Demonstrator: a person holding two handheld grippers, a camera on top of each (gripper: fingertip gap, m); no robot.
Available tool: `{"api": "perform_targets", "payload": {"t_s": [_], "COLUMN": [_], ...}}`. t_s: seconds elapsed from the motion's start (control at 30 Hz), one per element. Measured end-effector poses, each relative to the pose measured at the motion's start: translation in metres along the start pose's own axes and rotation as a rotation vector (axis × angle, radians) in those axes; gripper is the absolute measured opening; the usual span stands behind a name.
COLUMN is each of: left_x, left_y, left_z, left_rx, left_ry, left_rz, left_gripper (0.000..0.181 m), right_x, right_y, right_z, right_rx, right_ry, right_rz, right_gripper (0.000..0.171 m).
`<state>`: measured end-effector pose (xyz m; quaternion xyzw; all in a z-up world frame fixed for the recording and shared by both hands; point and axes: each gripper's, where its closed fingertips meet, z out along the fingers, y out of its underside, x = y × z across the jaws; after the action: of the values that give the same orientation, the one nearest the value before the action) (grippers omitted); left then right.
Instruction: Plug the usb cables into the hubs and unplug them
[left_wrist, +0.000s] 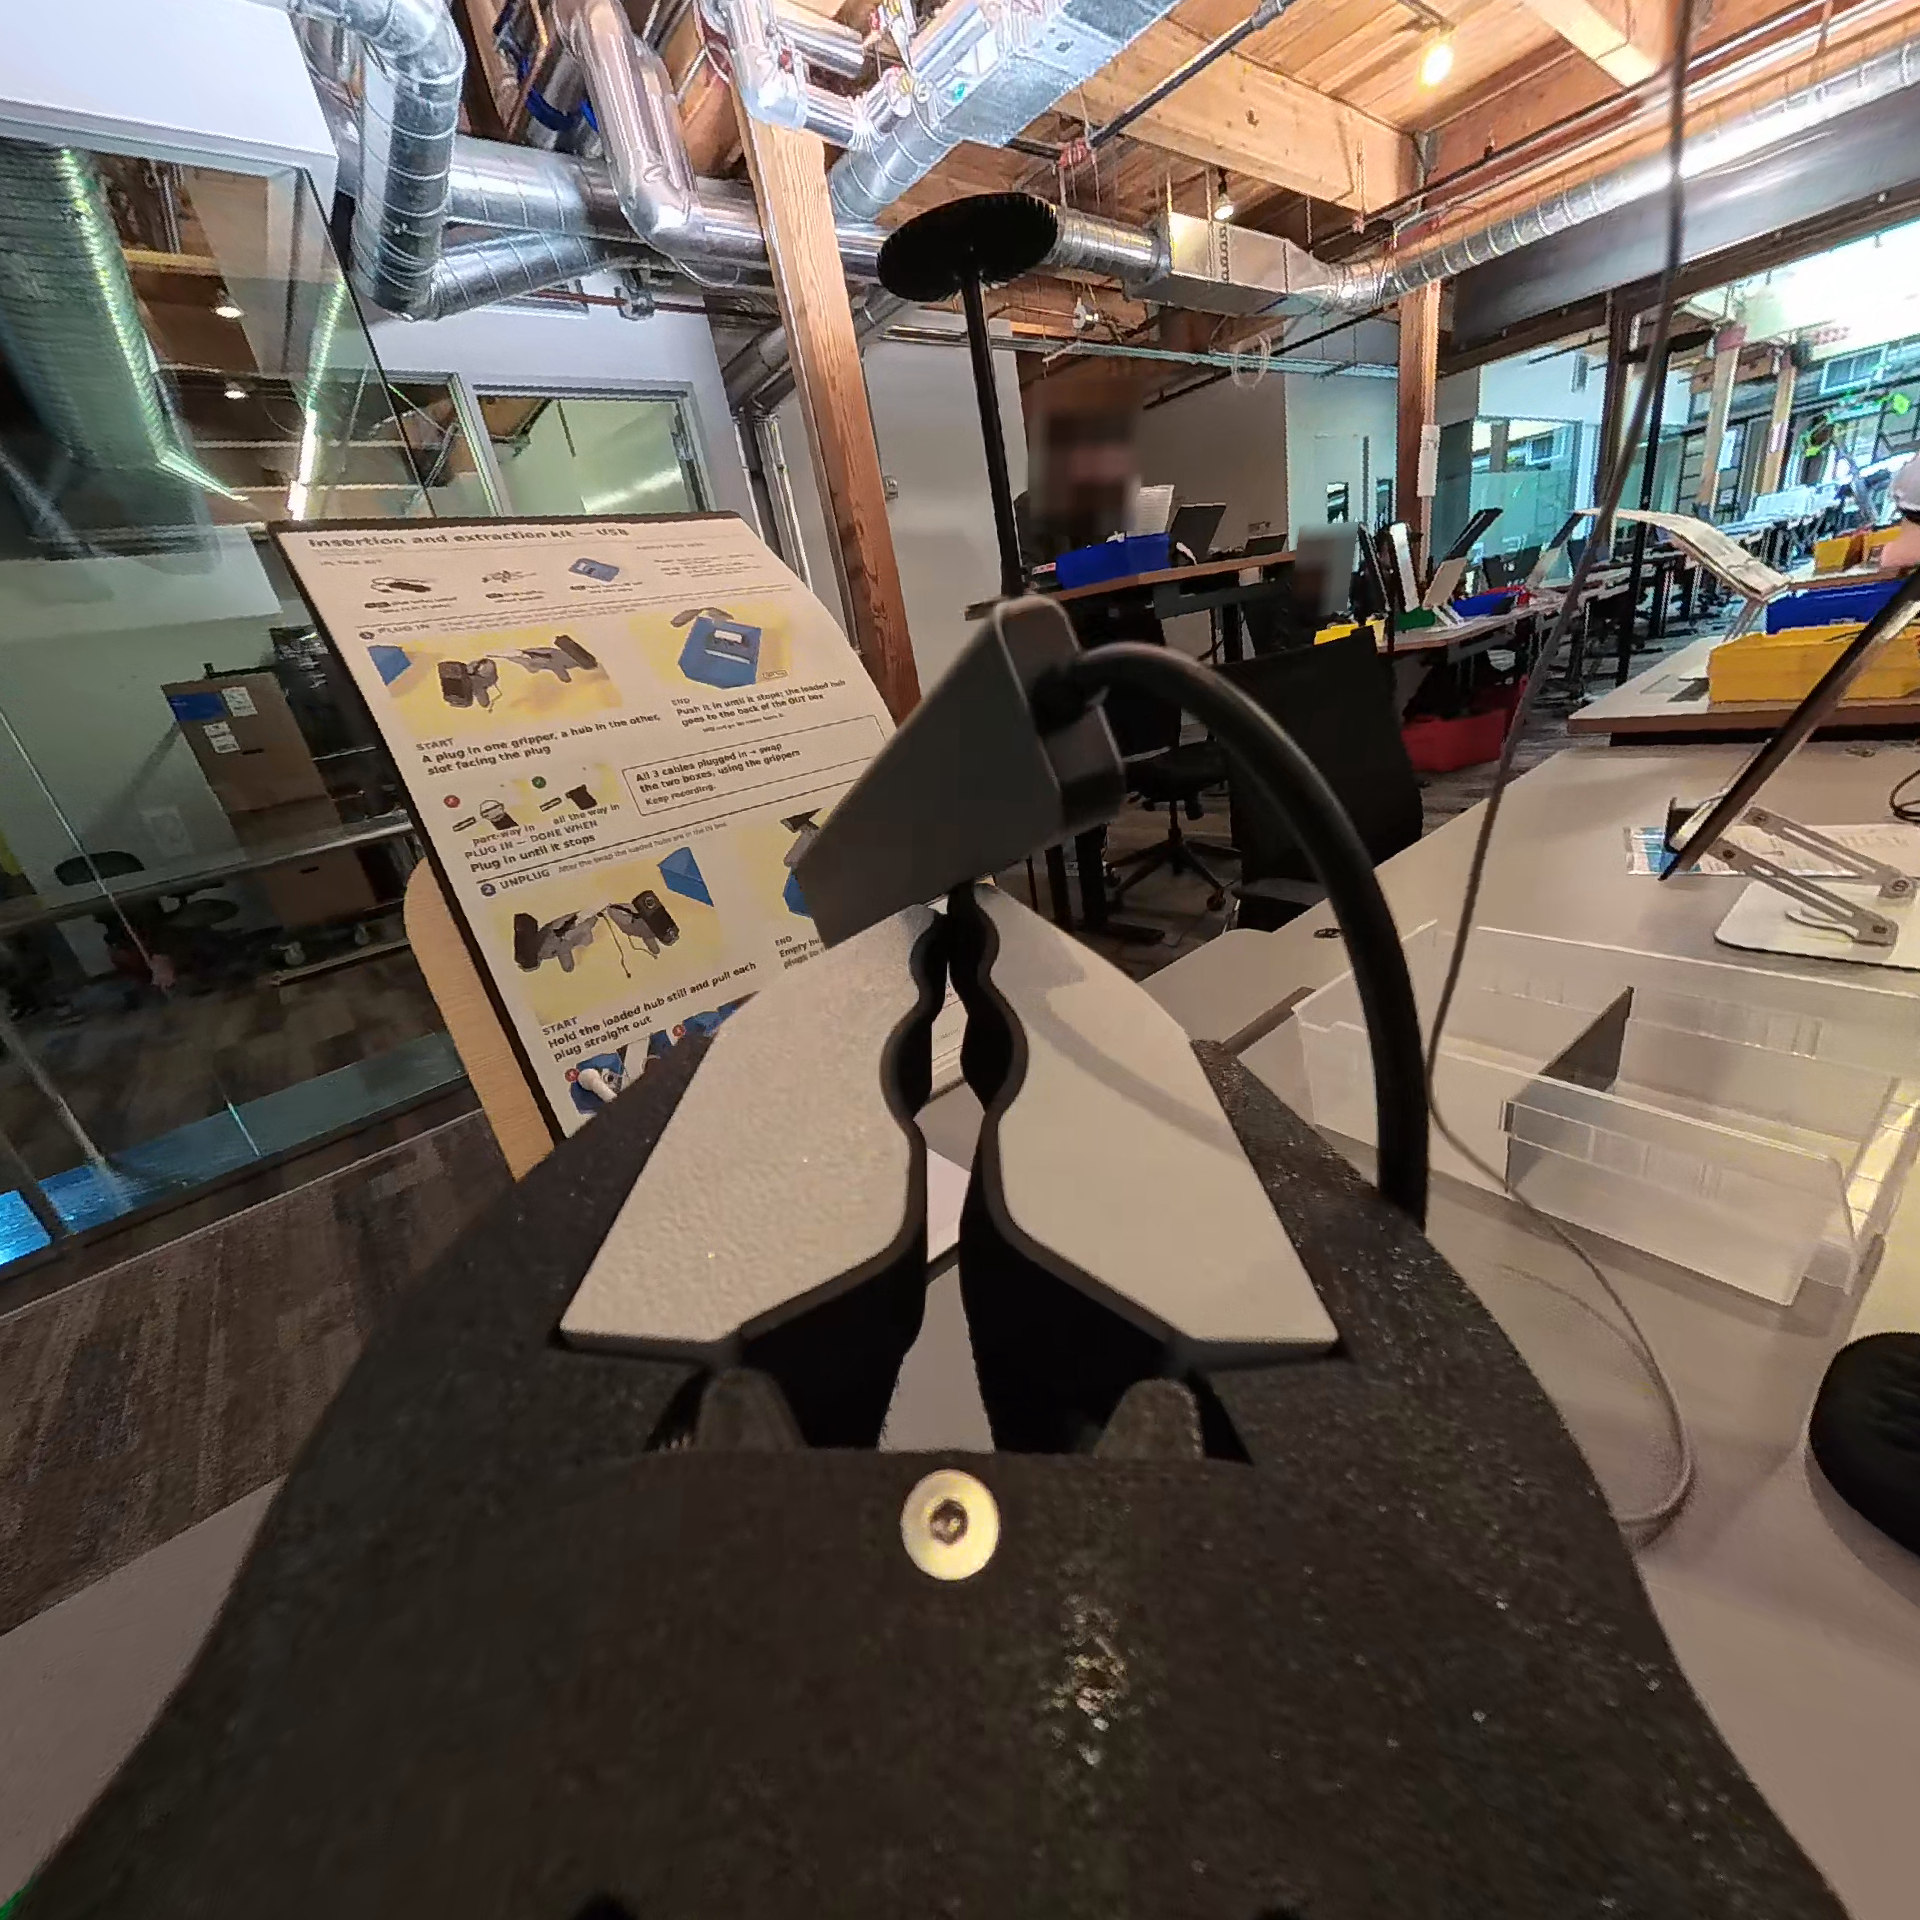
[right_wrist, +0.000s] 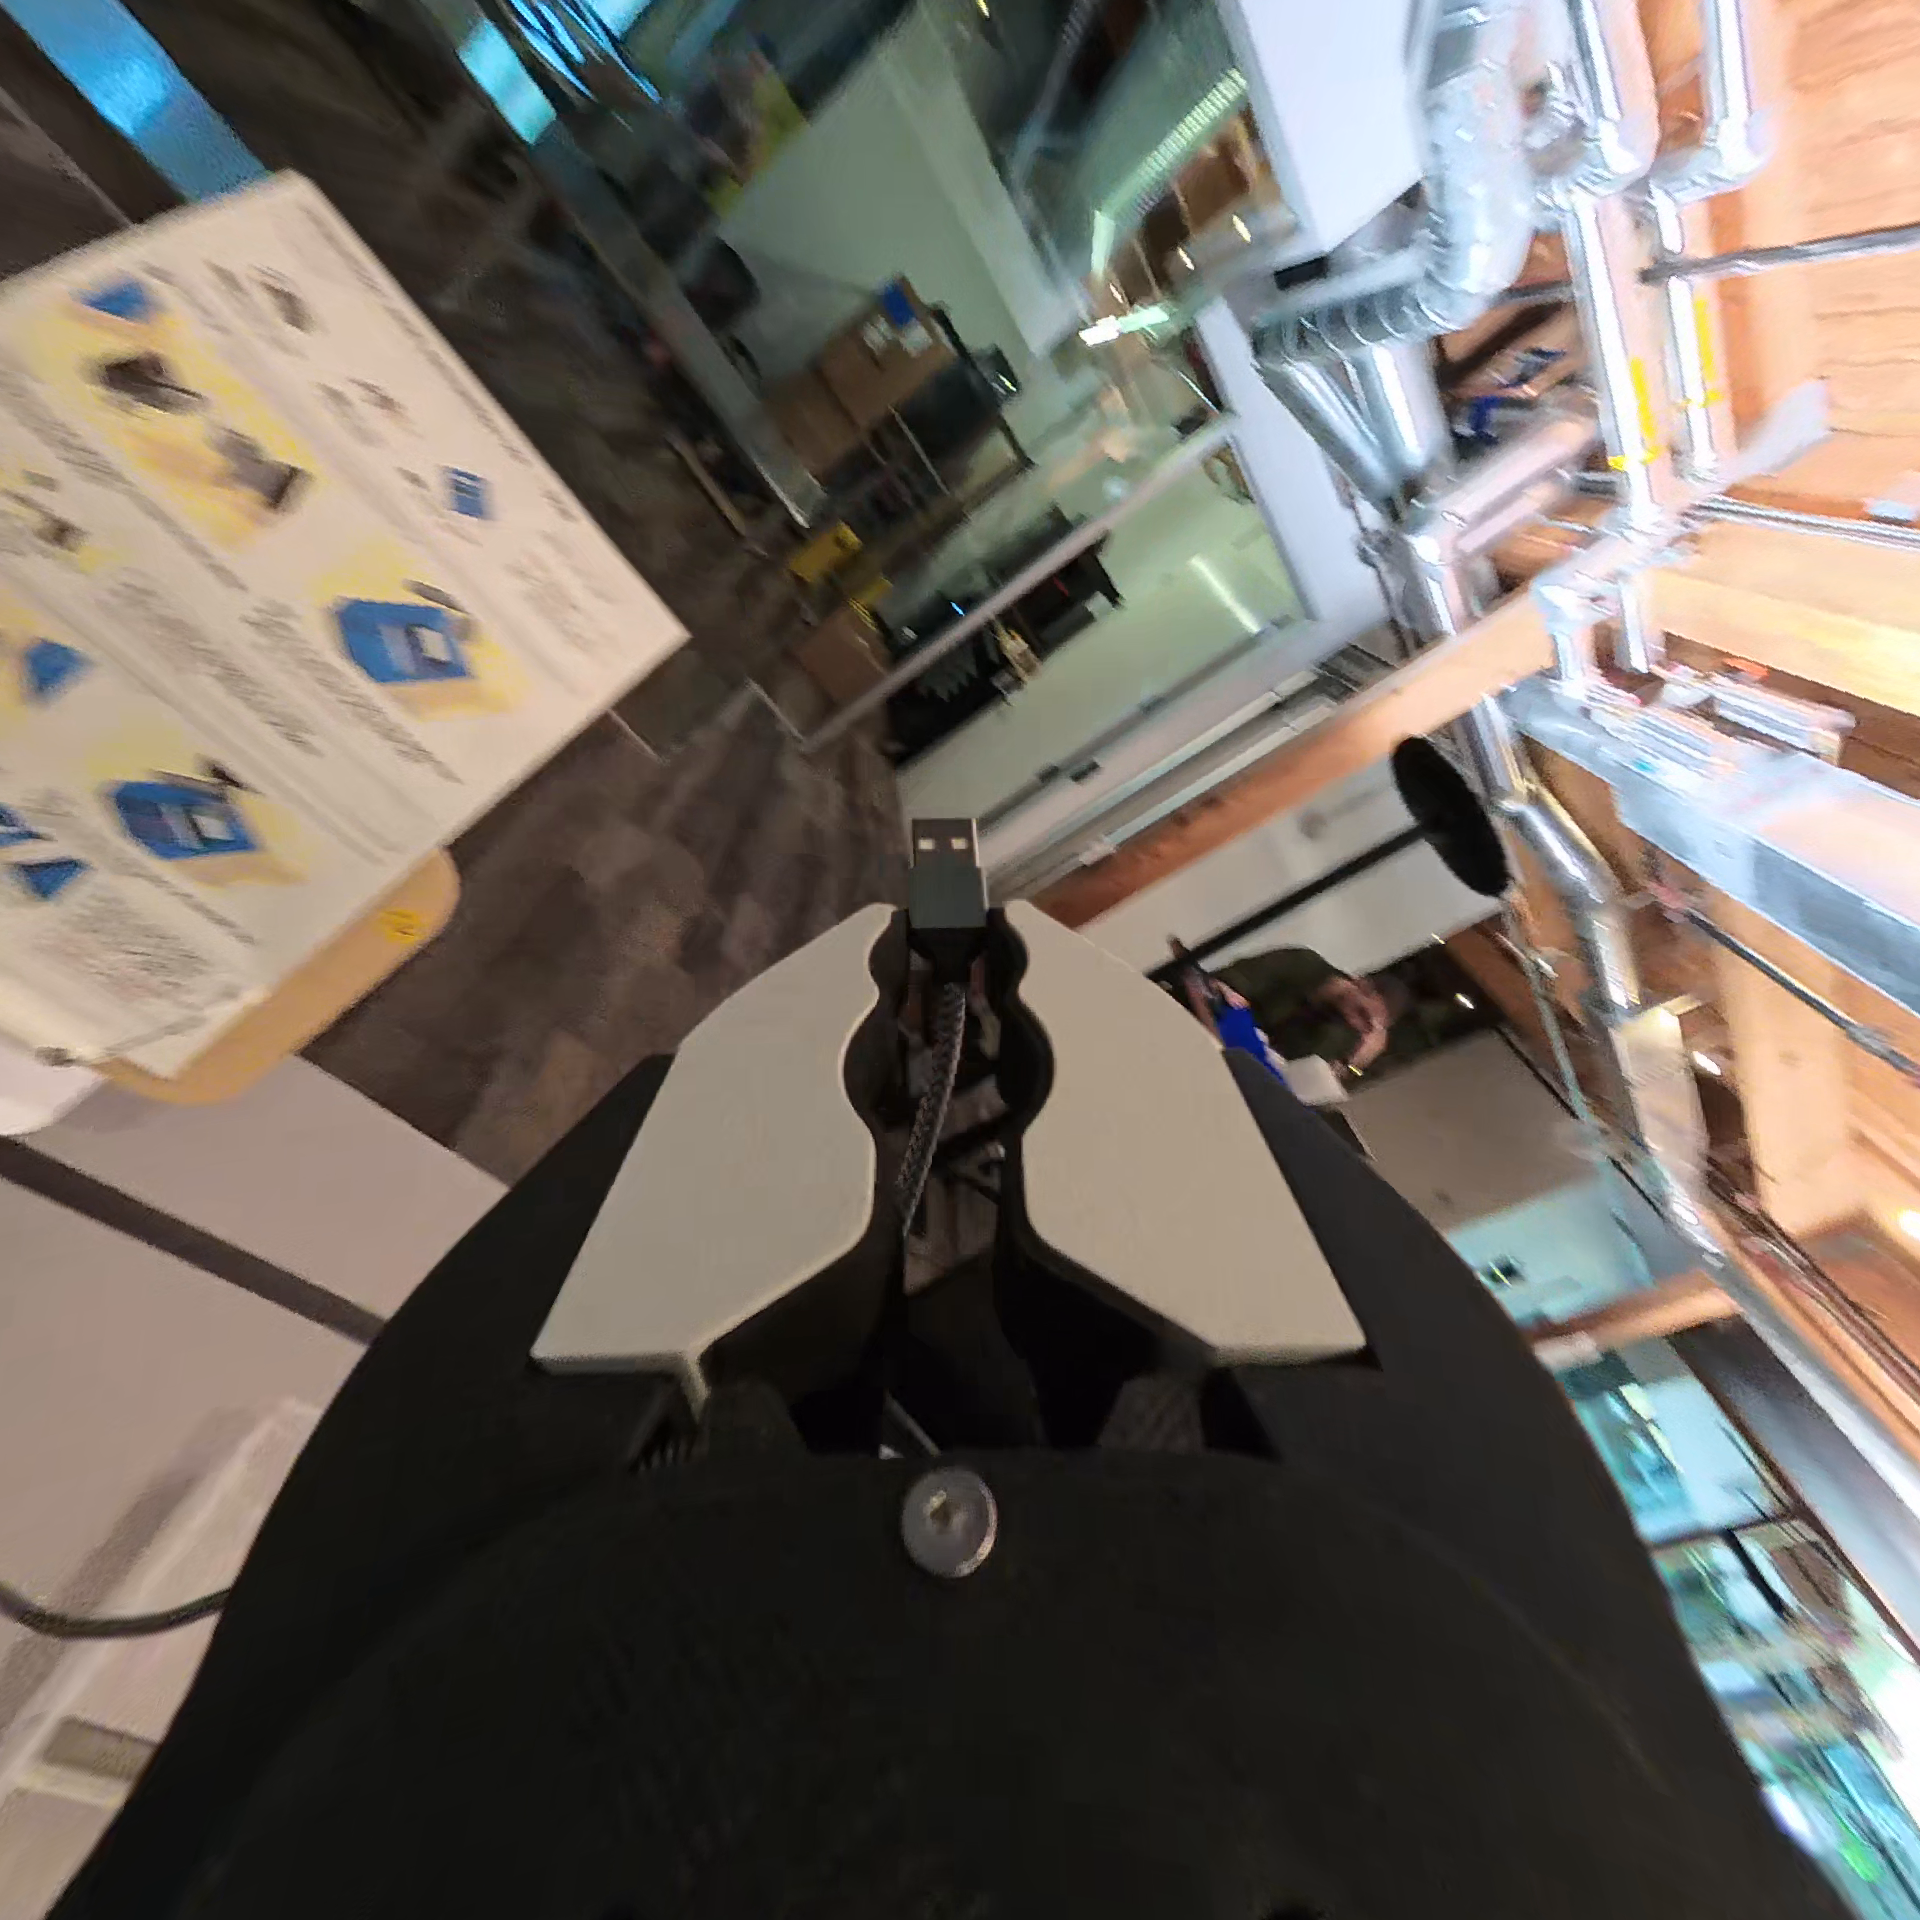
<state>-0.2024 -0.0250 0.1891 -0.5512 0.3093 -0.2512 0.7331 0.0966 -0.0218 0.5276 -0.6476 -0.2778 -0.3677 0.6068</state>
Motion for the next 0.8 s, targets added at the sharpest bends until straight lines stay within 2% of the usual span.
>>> {"api": "perform_targets", "payload": {"t_s": [0.1,0.17,0.33,0.43,0.53,0.8], "left_x": [0.004,0.006,0.015,0.022,0.029,0.033], "left_y": [0.003,0.005,0.009,0.006,0.006,0.001], "left_z": [0.004,0.007,0.013,0.016,0.018,0.016], "left_rx": [-0.014,-0.024,-0.041,-0.010,-0.006,0.019], "left_ry": [0.007,0.012,0.034,0.059,0.104,0.143], "left_rz": [0.005,0.011,0.022,0.005,-0.020,-0.051], "left_gripper": [0.000,0.000,0.000,0.000,0.000,0.000], "right_x": [0.052,0.070,0.059,0.013,-0.061,-0.230], "right_y": [-0.003,-0.004,0.033,0.080,0.137,0.353], "right_z": [-0.014,-0.021,-0.016,-0.008,-0.010,-0.037], "right_rx": [-0.072,-0.094,-0.213,-0.280,-0.313,-0.546], "right_ry": [0.114,0.129,0.041,-0.145,-0.378,-0.720], "right_rz": [-0.027,-0.005,-0.023,0.026,0.081,0.220], "right_gripper": [0.014,0.014,0.014,0.014,0.015,0.014]}}
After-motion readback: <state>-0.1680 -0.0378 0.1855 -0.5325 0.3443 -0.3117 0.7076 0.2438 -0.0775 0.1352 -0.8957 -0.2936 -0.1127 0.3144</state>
